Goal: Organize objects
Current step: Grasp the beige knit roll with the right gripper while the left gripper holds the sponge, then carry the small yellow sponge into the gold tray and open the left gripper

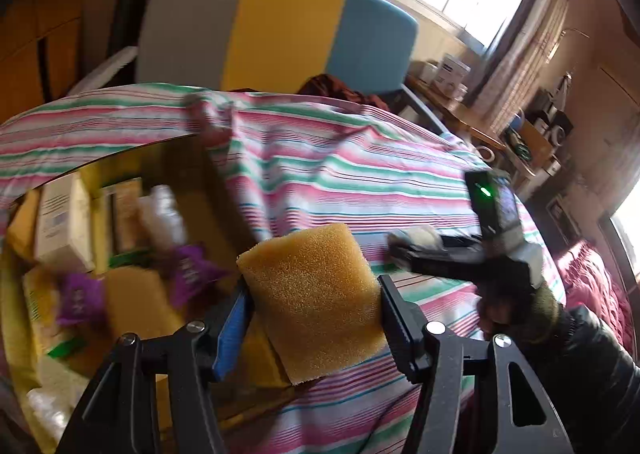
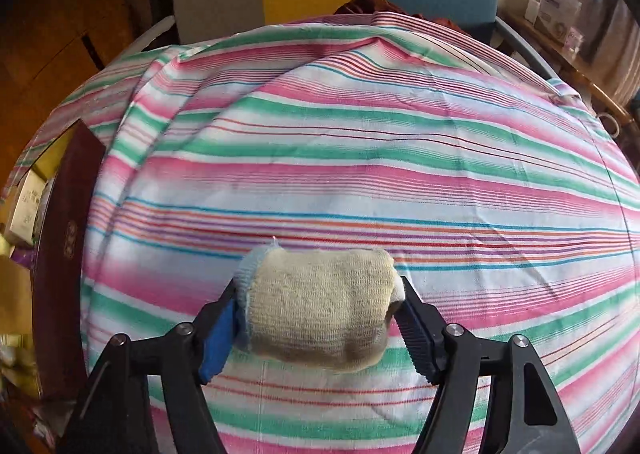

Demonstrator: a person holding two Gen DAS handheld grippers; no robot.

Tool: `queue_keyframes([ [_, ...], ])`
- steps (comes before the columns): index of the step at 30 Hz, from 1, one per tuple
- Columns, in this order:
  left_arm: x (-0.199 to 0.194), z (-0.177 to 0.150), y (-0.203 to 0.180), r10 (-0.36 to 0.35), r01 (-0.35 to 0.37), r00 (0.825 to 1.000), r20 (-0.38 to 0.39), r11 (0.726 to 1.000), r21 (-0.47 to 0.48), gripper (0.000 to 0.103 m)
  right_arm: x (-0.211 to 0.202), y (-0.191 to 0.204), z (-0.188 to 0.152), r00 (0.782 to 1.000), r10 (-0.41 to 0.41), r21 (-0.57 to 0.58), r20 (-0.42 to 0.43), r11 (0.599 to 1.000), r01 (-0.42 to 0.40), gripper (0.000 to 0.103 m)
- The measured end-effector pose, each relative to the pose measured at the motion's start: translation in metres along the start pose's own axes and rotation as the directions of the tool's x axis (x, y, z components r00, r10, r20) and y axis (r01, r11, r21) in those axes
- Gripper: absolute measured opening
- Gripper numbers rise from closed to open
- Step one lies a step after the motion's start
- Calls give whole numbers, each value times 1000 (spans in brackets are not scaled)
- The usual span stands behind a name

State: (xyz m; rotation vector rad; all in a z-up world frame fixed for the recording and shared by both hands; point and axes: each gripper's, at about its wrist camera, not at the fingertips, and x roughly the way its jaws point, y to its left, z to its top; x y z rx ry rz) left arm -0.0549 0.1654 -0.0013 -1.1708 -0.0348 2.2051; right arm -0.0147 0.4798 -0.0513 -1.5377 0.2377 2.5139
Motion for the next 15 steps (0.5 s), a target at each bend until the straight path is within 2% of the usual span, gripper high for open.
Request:
queue_keyframes([
  [3,-11,-8,15,45,-44,999,20,999,-22,61,-6,5,-16,1000,17,-61,-7,998,-17,72],
  [6,-26,-15,28,115,-113,992,60,993,-24,61,-11,-2,-30,999,48,-43,2,998,-48,72],
  [8,-37,-19,34,174,-173,980,96,985,-17,61,-12,-7,-38,997,75,-15,7,997,-75,71],
  [12,-58,-28,43,277,-280,948,157,960,-5,61,-11,2,-38,999,47,-56,18,997,-46,70],
  [15,-68,-34,51,318,-320,932,173,947,-13,62,-8,4,-39,999,41,-73,18,997,-40,70],
])
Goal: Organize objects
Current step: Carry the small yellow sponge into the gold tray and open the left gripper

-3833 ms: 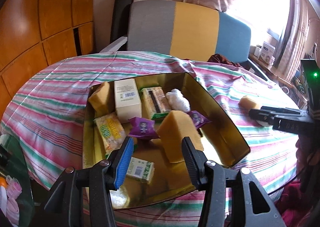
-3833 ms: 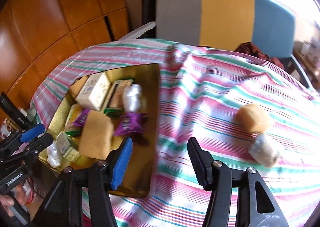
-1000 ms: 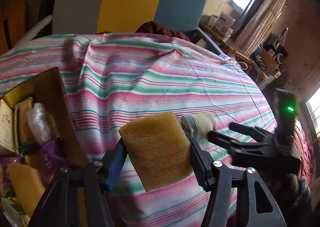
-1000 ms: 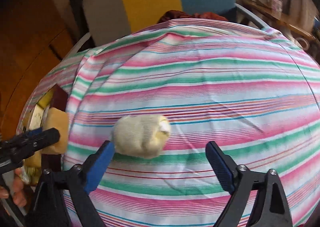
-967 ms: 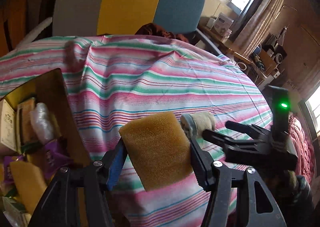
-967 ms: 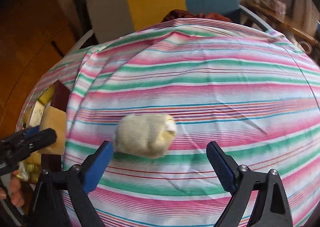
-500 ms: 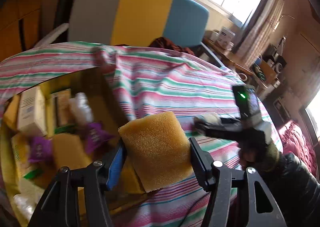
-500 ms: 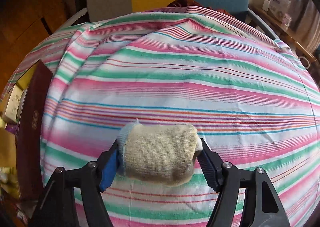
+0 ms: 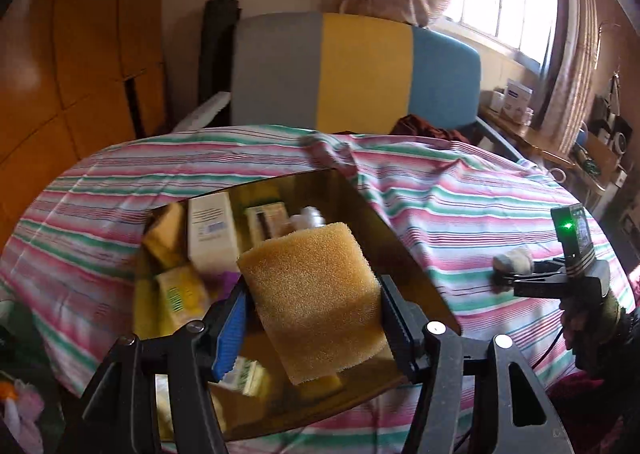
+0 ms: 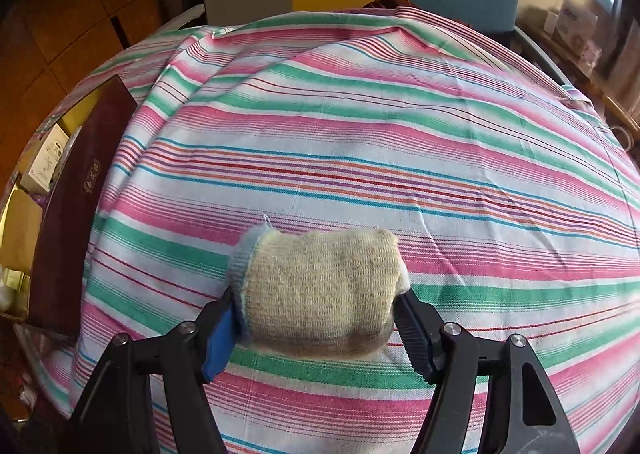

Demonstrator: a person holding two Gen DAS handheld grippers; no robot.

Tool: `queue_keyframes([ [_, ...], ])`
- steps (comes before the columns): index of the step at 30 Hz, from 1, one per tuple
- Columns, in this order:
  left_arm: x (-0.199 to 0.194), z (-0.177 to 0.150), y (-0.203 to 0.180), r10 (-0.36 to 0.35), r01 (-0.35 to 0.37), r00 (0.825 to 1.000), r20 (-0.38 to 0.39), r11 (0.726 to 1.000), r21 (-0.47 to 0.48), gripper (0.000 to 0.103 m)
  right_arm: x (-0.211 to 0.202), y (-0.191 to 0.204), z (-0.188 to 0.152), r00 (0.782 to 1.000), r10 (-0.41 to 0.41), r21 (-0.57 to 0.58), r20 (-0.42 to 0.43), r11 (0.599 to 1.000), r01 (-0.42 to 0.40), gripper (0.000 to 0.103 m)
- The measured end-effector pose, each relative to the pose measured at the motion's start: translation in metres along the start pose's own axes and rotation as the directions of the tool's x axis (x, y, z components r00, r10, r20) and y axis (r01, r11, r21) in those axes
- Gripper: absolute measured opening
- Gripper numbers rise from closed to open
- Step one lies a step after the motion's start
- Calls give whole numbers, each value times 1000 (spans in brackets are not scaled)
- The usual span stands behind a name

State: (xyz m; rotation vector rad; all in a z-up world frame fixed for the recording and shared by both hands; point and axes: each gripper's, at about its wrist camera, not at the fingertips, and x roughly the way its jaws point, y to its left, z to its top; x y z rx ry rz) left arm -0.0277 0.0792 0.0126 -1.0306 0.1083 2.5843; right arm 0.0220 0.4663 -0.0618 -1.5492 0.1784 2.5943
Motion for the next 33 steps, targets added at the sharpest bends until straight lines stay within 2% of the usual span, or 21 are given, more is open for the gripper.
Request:
queue_keyframes([
  [8,-7,-13,22,64,-64,998,-4,998,-26,62,0,5,-1,1000,-19,-21,10,1000,20,70],
  [17,3,-26,43,87,-90,995,-52,994,-69,62,0,7,-4,1000,-18,-28,15,999,19,70],
  [20,9,-26,64,33,-45,996,-78,986,-161,62,1,7,-4,1000,-19,-29,15,999,19,70],
  [25,17,-28,102,-56,19,994,-99,941,-338,62,1,9,-3,1000,-17,-30,15,999,18,70],
  [30,29,-19,86,-80,51,993,-90,958,-281,62,1,12,-2,1000,-17,-33,14,999,18,70],
  [33,48,-14,75,-85,51,988,-128,967,-251,62,1,14,-2,1000,-19,-31,14,999,19,70],
])
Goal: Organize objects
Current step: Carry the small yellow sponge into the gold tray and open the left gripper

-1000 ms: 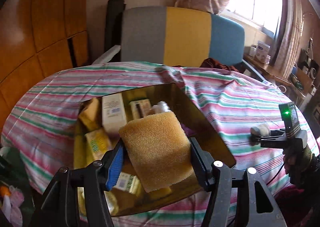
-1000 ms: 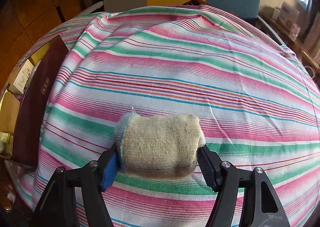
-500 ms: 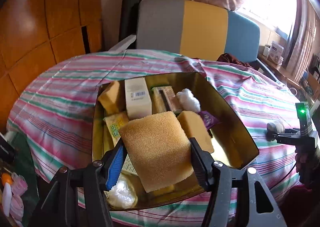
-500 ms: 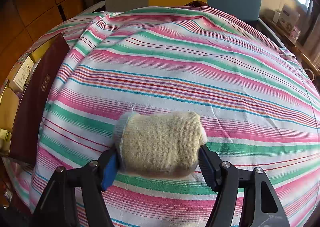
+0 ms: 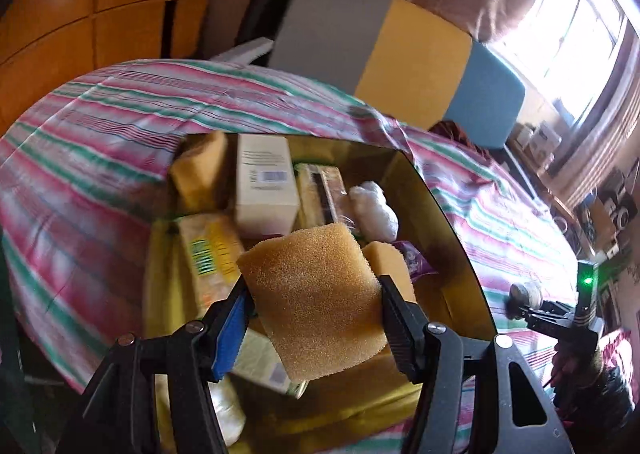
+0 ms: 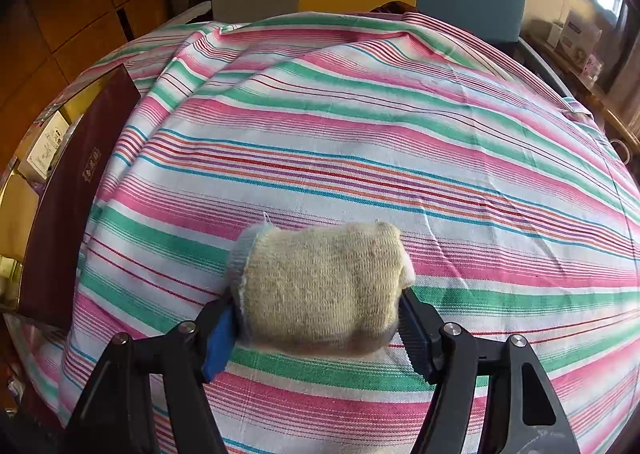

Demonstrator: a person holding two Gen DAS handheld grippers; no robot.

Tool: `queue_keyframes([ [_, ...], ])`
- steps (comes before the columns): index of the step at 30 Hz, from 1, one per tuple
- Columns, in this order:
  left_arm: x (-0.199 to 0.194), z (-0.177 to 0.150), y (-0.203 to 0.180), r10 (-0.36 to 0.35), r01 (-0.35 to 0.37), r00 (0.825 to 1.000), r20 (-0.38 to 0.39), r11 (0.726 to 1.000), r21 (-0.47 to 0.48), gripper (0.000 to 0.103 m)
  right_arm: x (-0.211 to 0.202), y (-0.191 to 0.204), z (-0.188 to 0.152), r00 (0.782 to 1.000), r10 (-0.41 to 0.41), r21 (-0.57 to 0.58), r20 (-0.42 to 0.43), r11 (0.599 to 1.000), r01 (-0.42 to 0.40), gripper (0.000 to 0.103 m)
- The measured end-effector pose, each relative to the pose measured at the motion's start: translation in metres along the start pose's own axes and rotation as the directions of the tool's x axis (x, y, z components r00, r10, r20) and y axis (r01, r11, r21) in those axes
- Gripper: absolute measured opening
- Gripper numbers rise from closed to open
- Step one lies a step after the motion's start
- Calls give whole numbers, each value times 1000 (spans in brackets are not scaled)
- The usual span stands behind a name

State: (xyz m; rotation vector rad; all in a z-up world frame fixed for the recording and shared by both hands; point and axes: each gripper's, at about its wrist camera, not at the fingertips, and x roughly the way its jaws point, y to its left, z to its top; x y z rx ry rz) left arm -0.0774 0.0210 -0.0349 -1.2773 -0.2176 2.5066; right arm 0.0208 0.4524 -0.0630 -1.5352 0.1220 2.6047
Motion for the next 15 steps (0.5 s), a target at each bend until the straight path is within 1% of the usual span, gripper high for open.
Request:
queue_keyframes([
  [2,20,-2,-4,24,-23,997,-79,1000,13,63,0,0,0,1000,0,-1,0,1000,0,70],
  [3,29,-6,-6,17,-15,993,-120,1000,21,63,0,0,0,1000,0,1,0,1000,0,70],
  [4,36,-11,-6,17,-14,990,-143,1000,23,64,0,0,0,1000,0,0,0,1000,0,70],
  [7,43,-20,-5,25,-23,986,-165,1000,11,66,0,0,0,1000,0,-2,0,1000,0,70],
  [9,41,-21,-3,35,-35,987,-156,999,5,68,0,-1,0,1000,0,-2,0,1000,0,70],
  [11,32,-21,-5,66,-63,990,-122,998,27,73,0,-1,0,1000,0,-2,0,1000,0,70],
  [15,14,-20,-3,85,-83,994,-62,996,35,73,0,0,0,1000,-4,-2,2,1000,4,70],
])
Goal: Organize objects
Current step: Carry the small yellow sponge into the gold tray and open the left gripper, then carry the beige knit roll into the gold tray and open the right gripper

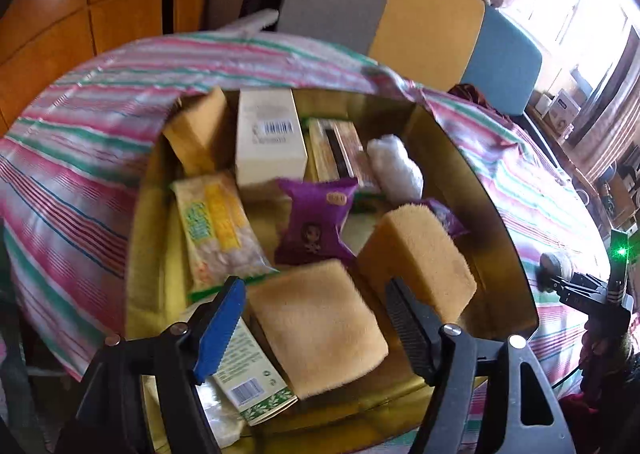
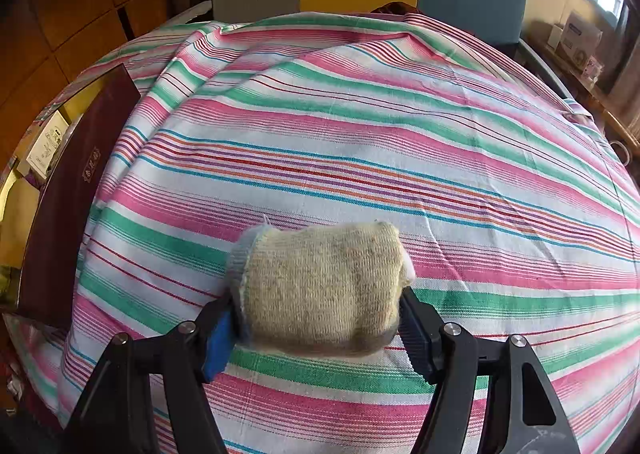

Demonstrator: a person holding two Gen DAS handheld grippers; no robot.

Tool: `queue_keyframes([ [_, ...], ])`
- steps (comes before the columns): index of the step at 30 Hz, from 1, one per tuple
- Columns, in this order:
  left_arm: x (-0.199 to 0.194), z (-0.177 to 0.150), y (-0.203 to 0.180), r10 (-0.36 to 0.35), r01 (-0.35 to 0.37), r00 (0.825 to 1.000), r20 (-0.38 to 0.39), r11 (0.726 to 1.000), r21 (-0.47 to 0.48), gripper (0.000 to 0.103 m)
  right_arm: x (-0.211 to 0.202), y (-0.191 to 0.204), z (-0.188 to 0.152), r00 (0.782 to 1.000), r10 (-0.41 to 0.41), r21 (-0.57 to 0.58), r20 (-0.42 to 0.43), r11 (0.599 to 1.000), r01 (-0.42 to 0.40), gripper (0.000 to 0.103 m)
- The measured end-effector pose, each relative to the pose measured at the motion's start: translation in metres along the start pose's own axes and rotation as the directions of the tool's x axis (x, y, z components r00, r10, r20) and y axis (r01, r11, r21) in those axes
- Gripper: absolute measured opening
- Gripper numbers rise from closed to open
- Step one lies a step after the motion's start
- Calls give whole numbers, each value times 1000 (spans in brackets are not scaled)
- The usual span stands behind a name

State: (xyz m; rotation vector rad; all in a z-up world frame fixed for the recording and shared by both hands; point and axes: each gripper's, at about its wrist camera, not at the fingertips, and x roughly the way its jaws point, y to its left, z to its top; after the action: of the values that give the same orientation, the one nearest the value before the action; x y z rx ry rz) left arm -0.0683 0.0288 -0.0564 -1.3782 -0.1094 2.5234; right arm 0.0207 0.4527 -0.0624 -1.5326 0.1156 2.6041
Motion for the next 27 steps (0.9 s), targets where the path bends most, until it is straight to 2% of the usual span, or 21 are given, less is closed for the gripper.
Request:
queue_keyframes([
  [9,-29,-1,4,48,-50,996,79,999,20,74,-3,4,3,1000,-8,23,-19,1000,8,67],
  [11,-35,-2,4,61,-64,993,103,998,27,74,-9,6,3,1000,11,48,-16,999,-10,67],
  [14,-44,-3,4,95,-100,985,144,995,30,74,-33,25,6,997,69,41,38,997,-71,67],
  [18,-55,-3,7,113,-117,977,182,993,13,74,-70,77,14,979,170,-41,114,985,-166,67],
  [21,-62,-3,11,131,-133,971,199,991,-3,74,-88,126,17,962,239,-146,132,965,-220,67],
  [24,-68,-3,15,146,-146,966,215,989,-18,74,-97,179,13,952,290,-266,100,930,-255,67],
  [27,-73,-4,19,169,-166,958,230,986,-36,74,-94,219,7,953,299,-356,46,896,-264,68],
])
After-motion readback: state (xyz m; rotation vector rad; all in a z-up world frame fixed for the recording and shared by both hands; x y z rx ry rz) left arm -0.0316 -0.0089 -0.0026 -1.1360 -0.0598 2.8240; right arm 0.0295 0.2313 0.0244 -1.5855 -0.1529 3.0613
